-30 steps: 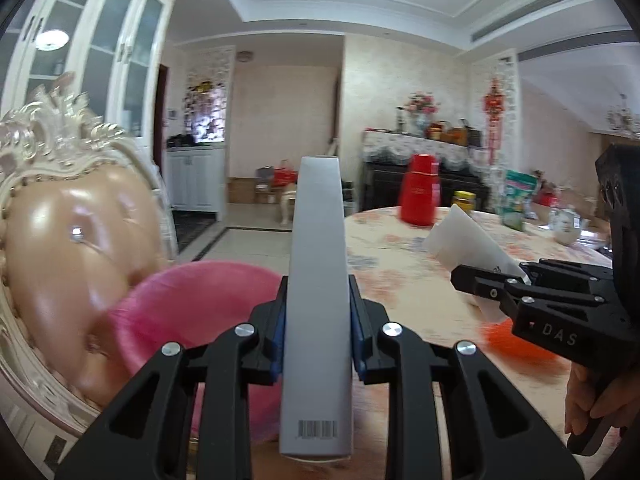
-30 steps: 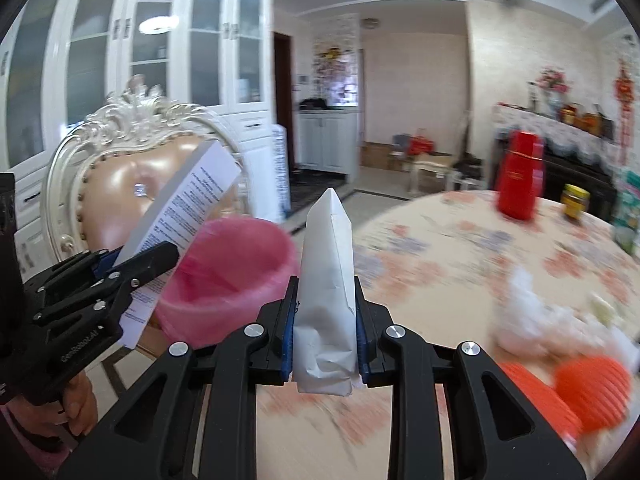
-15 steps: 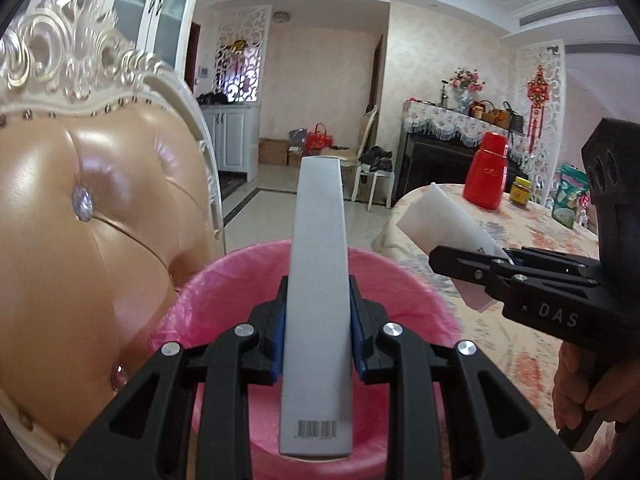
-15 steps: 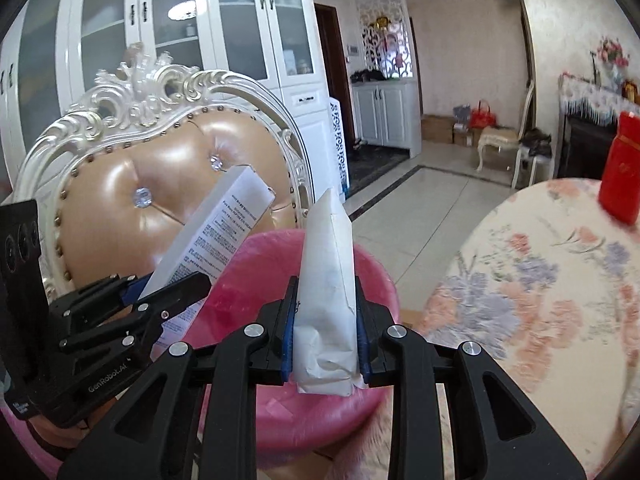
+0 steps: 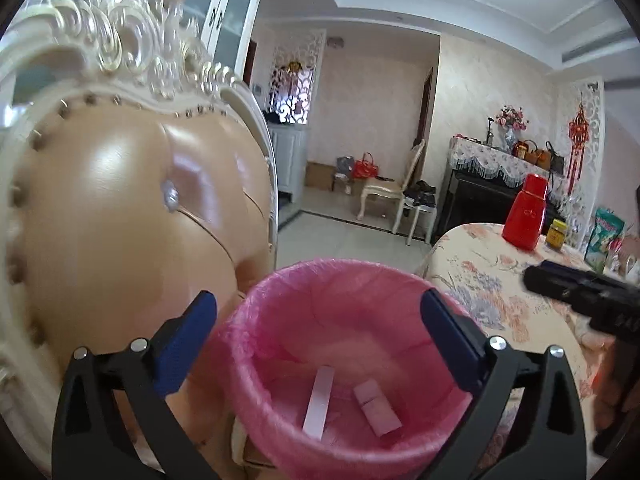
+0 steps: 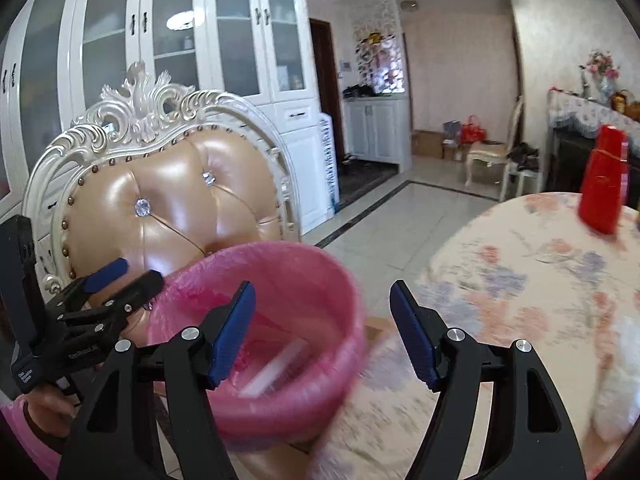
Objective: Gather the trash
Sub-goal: 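Open both tools to drop the box and tube into the wastebasket, then grasp the crumpled paper with the right tool while the left tool grasps an orange foam net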
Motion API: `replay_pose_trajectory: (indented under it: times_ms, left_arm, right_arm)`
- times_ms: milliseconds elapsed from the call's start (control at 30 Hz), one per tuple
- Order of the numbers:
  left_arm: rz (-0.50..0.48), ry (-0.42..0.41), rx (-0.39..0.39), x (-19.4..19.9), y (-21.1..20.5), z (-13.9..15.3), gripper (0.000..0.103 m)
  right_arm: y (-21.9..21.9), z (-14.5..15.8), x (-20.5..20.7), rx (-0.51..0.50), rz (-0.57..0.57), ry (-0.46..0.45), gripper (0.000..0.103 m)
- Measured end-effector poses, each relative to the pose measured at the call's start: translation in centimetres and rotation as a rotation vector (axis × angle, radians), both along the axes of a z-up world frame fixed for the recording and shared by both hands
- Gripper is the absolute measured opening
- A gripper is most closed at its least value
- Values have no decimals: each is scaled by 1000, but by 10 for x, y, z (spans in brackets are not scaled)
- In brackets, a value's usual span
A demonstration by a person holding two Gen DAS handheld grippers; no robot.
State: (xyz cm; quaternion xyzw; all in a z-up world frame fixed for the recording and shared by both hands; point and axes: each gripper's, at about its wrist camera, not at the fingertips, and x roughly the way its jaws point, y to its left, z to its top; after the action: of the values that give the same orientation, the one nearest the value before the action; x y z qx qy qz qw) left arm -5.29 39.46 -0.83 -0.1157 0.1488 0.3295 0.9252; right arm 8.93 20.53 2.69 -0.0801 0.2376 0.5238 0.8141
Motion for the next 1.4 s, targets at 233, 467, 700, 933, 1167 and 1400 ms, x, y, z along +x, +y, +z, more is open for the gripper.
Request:
replay_pose_trajectory:
  times_ms: [233, 467, 700, 933, 1167, 1400]
  left_arm:
    - [-128, 65, 52, 10, -75, -3, 98]
    - [-343, 90, 15, 39, -154, -11, 98]
    - [-517, 125, -50, 78, -230, -19, 98]
    - [-646, 169, -99, 118, -295, -18, 98]
    - [-713, 206, -171, 152, -337, -21, 98]
    - [-704, 241, -190, 170, -358, -29, 98]
  right_arm:
    - [-90, 4, -14, -17, -136, -41, 75]
    - [-195, -6, -24, -44, -305, -43, 78]
    - [-307, -19, -25, -61, -532, -24, 81]
    - [-407, -32, -12, -69, -753, 38, 81]
    - [-493, -44, -2, -100, -986, 78, 81]
    - [-551, -65, 29, -147, -1115, 207, 81]
